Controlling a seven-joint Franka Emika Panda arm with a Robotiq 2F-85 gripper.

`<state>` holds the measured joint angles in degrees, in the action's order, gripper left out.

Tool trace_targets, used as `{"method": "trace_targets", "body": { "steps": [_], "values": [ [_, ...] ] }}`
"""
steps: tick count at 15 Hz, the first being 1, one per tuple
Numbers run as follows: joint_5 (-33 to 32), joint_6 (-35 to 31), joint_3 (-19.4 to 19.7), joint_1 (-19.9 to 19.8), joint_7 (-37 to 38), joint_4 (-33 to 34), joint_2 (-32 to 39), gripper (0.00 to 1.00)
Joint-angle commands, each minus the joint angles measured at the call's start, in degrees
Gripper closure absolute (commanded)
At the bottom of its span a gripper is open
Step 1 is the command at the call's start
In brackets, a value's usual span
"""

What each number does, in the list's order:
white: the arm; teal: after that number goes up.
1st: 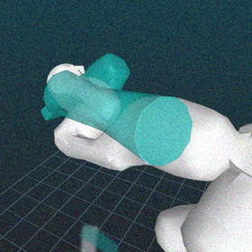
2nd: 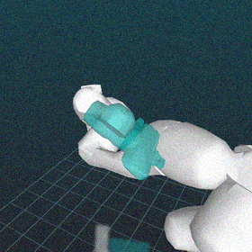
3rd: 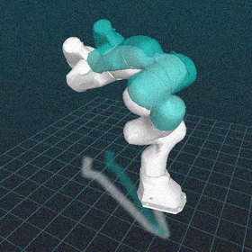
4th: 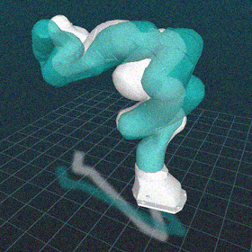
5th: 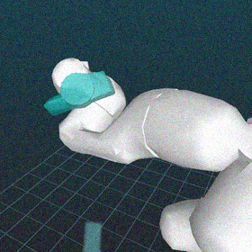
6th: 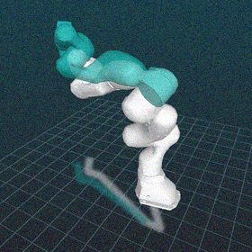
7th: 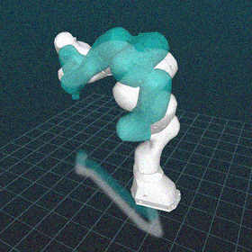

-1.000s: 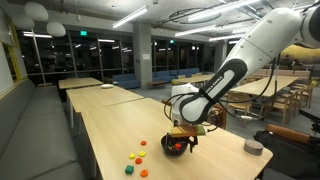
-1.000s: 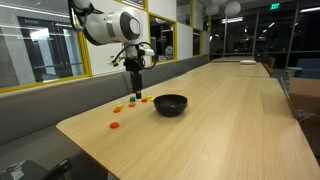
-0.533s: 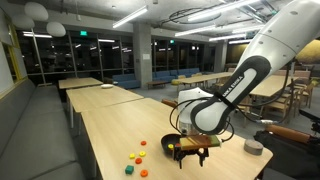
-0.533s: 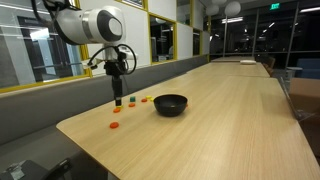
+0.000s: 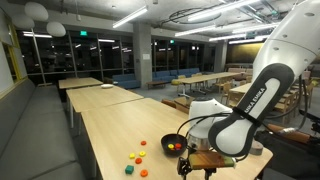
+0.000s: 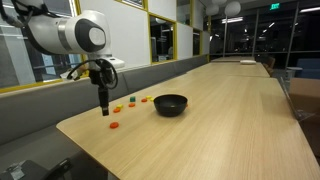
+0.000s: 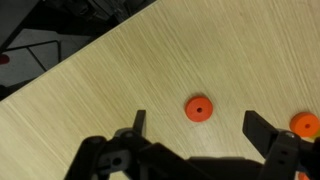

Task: Put three orange rings and one blue ring inside the black bowl

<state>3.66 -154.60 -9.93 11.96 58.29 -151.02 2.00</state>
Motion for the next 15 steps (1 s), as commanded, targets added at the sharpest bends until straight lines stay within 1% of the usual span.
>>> {"method": "trace_targets", "body": {
  "steps": [1, 4, 9, 11, 15],
  "values": [
    [-3.82, -6.01, -0.72, 1.02, 4.96, -3.02, -0.39, 0.00],
    [-8.92, -7.65, -0.40, 1.70, 8.56, -2.89, 1.17, 0.00],
    [-17.14, -8.48, 0.54, 2.18, 14.80, -0.38, 5.45, 0.00],
    [-21.40, -9.18, 1.64, 2.50, 18.61, 0.53, 7.00, 0.00],
    [-27.14, -10.30, 3.76, 2.98, 23.92, 3.40, 10.93, 0.00]
  ]
}}
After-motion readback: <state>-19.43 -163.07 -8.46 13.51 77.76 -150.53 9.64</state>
